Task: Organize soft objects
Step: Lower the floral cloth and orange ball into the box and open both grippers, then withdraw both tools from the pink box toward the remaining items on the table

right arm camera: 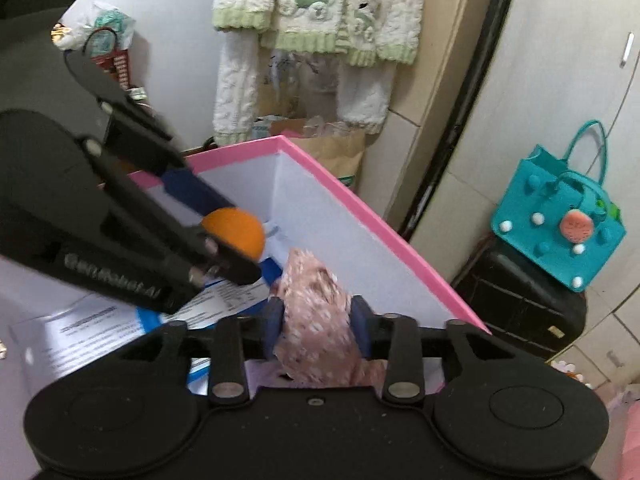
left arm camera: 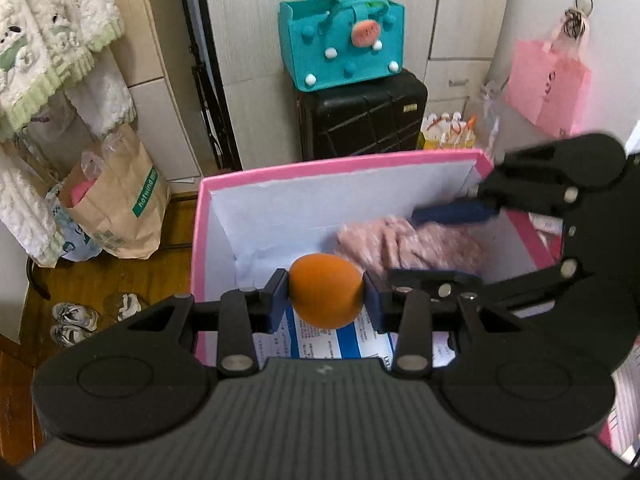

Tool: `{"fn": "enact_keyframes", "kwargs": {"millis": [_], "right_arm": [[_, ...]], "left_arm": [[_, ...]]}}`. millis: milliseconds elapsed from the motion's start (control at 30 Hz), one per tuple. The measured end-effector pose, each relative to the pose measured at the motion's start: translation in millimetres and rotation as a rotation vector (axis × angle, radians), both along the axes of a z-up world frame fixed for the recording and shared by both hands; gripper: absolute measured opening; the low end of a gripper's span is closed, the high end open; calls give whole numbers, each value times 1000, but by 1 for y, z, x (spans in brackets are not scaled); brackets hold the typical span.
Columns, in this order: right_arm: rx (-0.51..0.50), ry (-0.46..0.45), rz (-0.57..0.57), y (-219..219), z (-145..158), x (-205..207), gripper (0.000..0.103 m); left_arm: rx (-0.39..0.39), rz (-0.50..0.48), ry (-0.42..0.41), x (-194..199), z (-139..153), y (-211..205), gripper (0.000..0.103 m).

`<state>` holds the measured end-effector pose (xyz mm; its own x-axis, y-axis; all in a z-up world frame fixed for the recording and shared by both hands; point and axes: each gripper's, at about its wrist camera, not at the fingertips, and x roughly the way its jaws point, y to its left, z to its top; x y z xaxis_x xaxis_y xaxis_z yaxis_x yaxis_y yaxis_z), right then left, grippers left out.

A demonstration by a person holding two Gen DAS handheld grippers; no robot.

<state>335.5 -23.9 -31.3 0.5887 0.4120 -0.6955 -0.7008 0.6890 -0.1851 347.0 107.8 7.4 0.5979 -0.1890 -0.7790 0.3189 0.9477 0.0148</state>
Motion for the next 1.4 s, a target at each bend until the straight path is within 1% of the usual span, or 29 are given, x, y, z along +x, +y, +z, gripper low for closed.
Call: {"fn": "enact_keyframes", "kwargs": {"millis": [100, 267, 367, 433, 533, 633, 800, 1067, 1233, 1400], "right_arm": [[-5, -40, 7, -1, 3, -5, 53], [-23, -77, 24, -5, 10, -19, 54], [-17, -84, 19, -11, 14, -27, 54], [1, -74, 13, -14, 17, -34, 54], [23, -51, 8, -18, 21, -43, 54], [60, -25, 0, -23, 25, -52, 54], [129, 33, -17, -34, 31, -69, 54], [199, 72, -26, -45, 43, -107, 54], [212, 65, -21, -50, 57, -130, 54], [230, 71, -21, -58, 73, -153, 57]], "left_arm": [[18, 12, 10, 4, -4, -1, 38], [26, 22, 3, 9, -3, -3, 40], [39, 27, -6, 11, -4, -6, 44], [44, 39, -22, 13, -3, -7, 57], [57, 45, -48, 10, -2, -8, 57], [52, 46, -46, 2, 4, -4, 57], [59, 64, -60, -22, 22, 5, 62], [55, 45, -90, -80, 56, 12, 67], [32, 14, -88, -117, 75, 9, 71], [30, -19, -90, -154, 89, 4, 71]]}}
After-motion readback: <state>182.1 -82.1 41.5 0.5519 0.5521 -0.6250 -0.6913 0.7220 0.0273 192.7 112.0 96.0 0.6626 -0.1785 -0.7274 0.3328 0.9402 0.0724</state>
